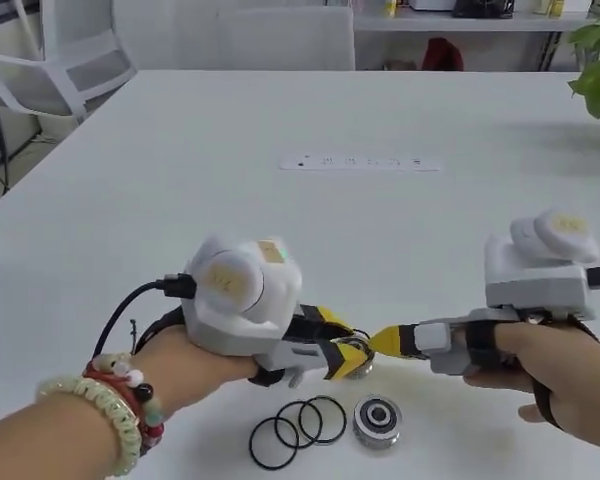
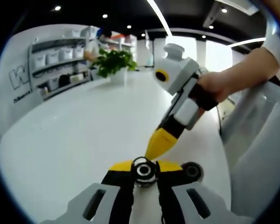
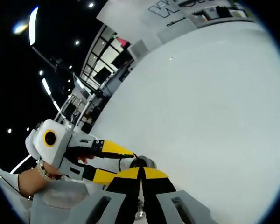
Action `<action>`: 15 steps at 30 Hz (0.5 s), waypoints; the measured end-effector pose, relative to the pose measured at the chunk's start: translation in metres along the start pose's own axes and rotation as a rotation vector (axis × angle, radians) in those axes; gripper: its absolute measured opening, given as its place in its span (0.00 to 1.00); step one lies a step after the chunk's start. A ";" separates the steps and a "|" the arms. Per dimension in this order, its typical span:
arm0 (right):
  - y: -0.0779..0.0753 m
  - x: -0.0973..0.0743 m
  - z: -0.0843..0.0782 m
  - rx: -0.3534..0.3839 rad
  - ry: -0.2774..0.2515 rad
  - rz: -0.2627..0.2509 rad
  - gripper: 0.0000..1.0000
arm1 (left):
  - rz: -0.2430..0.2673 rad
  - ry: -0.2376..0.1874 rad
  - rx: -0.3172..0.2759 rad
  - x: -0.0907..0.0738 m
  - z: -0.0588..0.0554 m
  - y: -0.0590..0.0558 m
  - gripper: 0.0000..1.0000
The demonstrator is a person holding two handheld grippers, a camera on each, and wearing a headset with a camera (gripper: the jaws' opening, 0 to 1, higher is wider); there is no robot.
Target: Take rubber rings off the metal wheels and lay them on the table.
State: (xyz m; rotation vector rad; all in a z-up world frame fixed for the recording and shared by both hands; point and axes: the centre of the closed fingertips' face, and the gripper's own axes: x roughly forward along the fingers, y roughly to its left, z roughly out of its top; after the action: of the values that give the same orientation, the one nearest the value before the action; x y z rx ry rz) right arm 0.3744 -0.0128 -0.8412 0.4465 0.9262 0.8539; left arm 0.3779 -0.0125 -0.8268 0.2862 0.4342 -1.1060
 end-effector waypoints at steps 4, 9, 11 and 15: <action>0.001 0.000 0.001 0.000 -0.003 0.003 0.00 | 0.008 -0.040 0.004 -0.006 0.014 0.002 0.25; 0.004 0.000 0.000 -0.003 -0.002 0.008 0.00 | 0.019 -0.097 0.023 -0.017 0.035 0.004 0.27; 0.004 0.000 0.001 -0.005 -0.004 0.011 0.00 | 0.023 -0.112 0.027 -0.021 0.042 0.006 0.30; 0.005 0.000 0.003 -0.003 -0.010 0.016 0.00 | 0.032 -0.144 0.035 -0.029 0.055 0.008 0.34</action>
State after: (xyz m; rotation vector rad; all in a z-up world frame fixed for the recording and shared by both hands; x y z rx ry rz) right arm 0.3742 -0.0097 -0.8362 0.4563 0.9135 0.8671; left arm 0.3850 -0.0100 -0.7643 0.2413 0.2818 -1.0957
